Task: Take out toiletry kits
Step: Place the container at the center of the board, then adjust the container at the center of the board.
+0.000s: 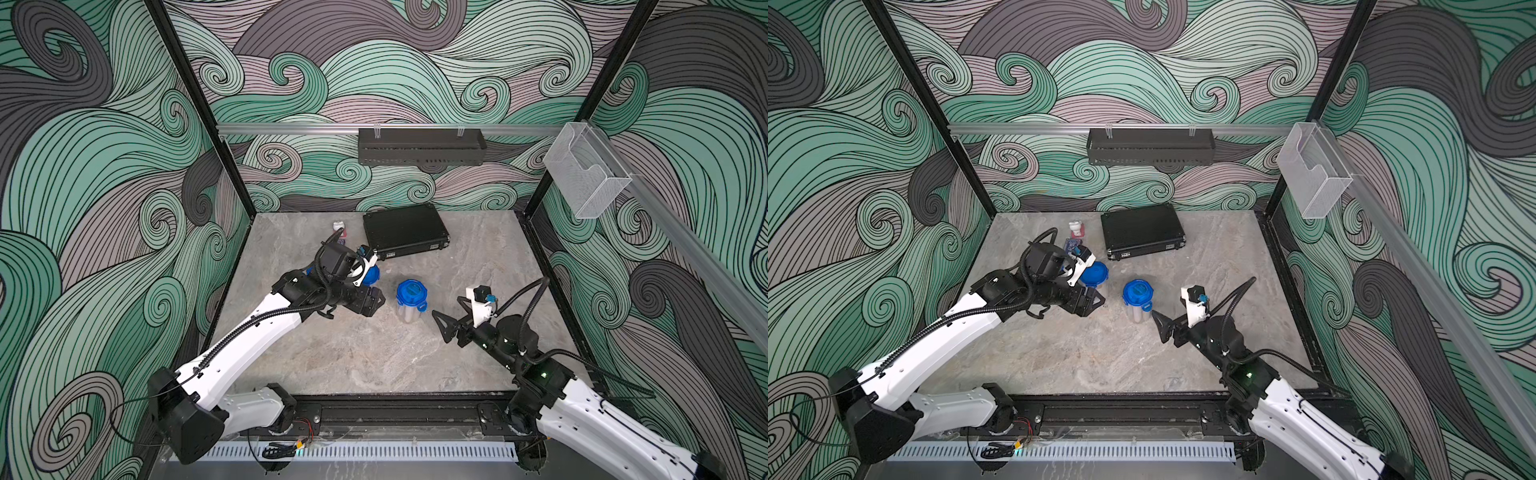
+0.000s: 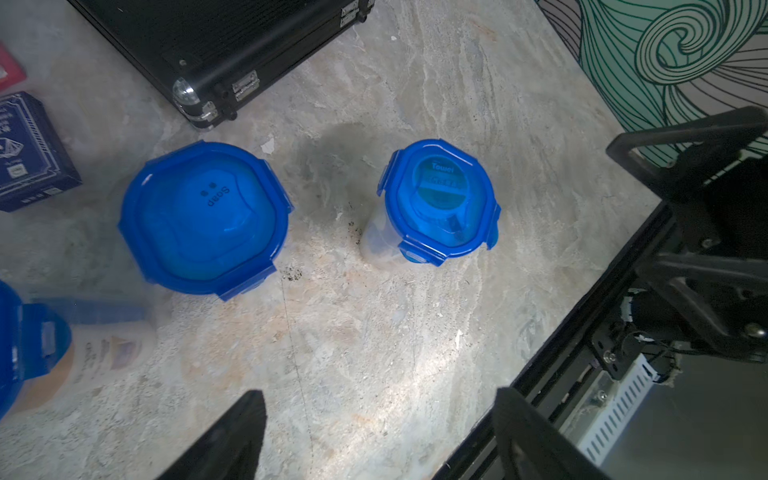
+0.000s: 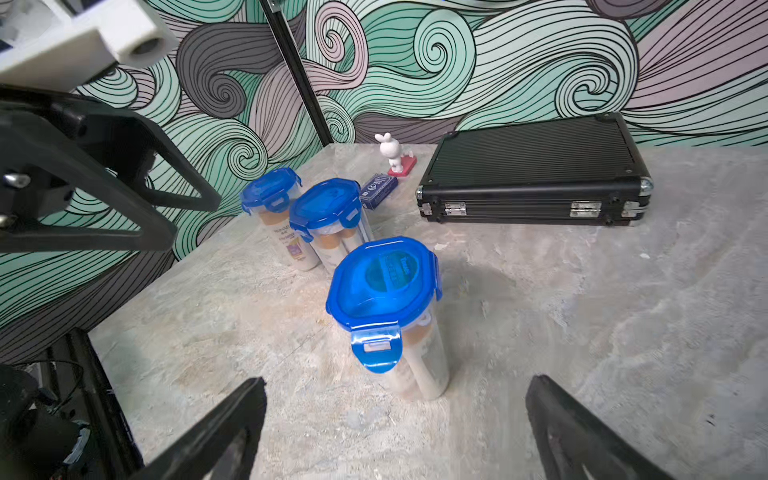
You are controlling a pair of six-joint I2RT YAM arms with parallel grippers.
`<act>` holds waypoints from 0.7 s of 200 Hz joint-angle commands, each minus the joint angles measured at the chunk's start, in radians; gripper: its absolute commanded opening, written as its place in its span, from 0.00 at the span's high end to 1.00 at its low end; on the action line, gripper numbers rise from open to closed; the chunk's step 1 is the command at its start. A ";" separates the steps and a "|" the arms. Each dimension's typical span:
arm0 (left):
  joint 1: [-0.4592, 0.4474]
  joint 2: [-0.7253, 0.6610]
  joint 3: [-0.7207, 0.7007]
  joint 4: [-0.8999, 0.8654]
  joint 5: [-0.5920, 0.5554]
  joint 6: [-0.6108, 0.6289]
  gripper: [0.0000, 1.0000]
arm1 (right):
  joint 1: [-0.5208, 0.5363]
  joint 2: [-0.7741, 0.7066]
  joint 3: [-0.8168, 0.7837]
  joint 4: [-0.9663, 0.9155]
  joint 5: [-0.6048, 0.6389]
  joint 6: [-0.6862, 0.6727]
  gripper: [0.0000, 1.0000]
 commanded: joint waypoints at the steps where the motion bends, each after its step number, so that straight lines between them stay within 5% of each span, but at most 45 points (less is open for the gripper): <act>1: 0.001 0.091 0.088 0.065 0.075 -0.030 0.19 | -0.005 0.056 0.103 -0.307 -0.045 0.044 0.09; 29: 0.004 0.262 0.247 0.054 0.077 -0.015 0.26 | -0.004 0.245 0.181 -0.388 -0.137 0.048 0.19; 80: 0.033 0.493 0.458 0.014 0.087 0.002 0.39 | -0.002 0.403 0.278 -0.370 -0.082 0.014 0.20; 140: 0.064 0.620 0.528 0.023 0.182 -0.040 0.52 | -0.002 0.601 0.382 -0.316 -0.096 0.036 0.21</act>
